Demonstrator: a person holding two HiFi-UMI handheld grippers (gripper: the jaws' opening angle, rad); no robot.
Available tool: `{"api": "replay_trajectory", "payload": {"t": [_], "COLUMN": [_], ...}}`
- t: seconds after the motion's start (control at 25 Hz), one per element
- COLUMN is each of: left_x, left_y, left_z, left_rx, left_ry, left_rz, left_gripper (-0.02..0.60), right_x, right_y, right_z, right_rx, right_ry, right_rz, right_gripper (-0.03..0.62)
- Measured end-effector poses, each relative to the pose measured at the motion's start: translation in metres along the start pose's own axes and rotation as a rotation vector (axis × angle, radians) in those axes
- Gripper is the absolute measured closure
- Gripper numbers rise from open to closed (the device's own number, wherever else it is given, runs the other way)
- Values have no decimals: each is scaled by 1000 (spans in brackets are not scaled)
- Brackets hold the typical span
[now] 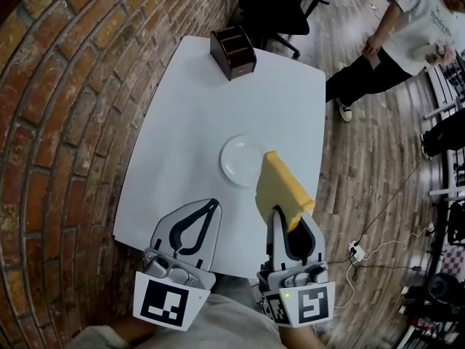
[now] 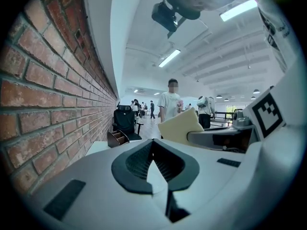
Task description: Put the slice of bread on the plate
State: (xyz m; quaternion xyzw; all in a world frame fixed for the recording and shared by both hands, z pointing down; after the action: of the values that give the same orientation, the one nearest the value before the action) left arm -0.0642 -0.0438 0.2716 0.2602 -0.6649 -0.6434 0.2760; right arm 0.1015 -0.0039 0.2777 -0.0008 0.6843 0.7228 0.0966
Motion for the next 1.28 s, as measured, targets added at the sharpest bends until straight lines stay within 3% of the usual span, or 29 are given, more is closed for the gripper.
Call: {"api": "replay_trajectory", "payload": {"t": [1.28], "left_x": [8], "left_y": [19], "left_z": [-31], "left_rx": [62], "left_ry": [-9], "left_rz": [48], "left_gripper": [572], "right_x": [-27], "right_y": [71], "right_z": [-55], "right_rx": [126], "right_ry": [-28], "right_rz": [-98], "right_gripper": [497]}}
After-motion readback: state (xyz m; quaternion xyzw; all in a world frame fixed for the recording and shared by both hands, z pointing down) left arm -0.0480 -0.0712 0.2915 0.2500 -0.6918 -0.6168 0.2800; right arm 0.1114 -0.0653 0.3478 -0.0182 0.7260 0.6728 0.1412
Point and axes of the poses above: the fingertips, and each gripper's own axes: z backward along the fingers, x to its left, y out of its underside, the point moved 7 cm from there along z, backward along the fingers, and after that the axes turned 13 degrees about -x, right-handed, at the moved point
